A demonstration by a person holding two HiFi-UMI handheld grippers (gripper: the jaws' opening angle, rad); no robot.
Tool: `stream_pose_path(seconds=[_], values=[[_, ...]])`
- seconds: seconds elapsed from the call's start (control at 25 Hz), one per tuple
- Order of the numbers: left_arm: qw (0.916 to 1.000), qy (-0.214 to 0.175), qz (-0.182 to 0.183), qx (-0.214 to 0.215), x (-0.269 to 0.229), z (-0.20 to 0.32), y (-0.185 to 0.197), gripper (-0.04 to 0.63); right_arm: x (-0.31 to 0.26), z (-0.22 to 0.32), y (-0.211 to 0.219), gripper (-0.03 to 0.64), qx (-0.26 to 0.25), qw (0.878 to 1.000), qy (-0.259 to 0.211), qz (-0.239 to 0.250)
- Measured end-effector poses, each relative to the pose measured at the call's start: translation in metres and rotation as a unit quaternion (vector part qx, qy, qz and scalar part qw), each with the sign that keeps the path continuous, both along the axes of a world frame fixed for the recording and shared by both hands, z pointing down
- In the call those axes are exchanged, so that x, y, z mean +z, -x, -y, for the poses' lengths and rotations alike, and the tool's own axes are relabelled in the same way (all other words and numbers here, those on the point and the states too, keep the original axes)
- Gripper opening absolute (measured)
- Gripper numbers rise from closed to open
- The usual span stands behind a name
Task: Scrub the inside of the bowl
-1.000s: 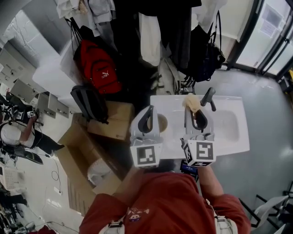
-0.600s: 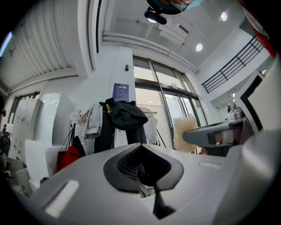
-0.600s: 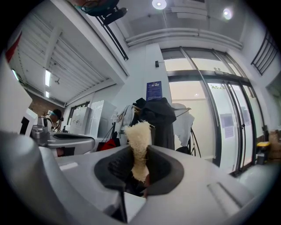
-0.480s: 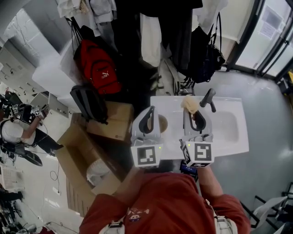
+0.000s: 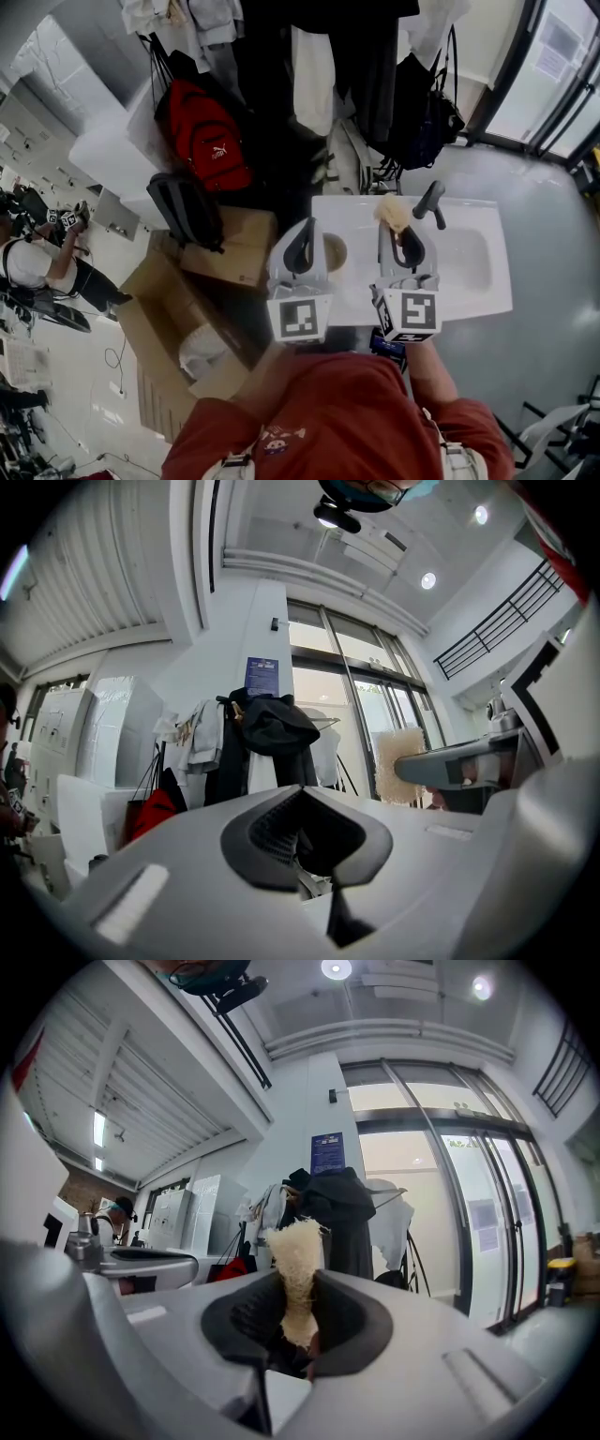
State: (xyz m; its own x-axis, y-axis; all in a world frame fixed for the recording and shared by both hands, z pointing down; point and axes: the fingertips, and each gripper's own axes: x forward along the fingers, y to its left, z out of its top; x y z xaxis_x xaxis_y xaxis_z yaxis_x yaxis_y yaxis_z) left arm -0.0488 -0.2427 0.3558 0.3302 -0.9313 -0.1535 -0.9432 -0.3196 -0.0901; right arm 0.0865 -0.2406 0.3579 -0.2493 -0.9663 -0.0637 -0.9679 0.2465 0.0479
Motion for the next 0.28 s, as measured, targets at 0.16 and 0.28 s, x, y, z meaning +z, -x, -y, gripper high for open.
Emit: stream_pose_path(seconds=[0.16,0.28], values=[[0.9999,-0.01,0.003,0.002,-0.0049,-0.0015,0.0001,0.006,0.0008,-0.0006,-0.0008,0.075,0.0,1.0,0.001,-0.004],[0.9999,-0.016,0.0,0.005,-0.0089,-0.0035,-0.0008,0.006,0.0007,-0.0001,-0.0021,0.075,0.001,1.0,0.002,-0.003]])
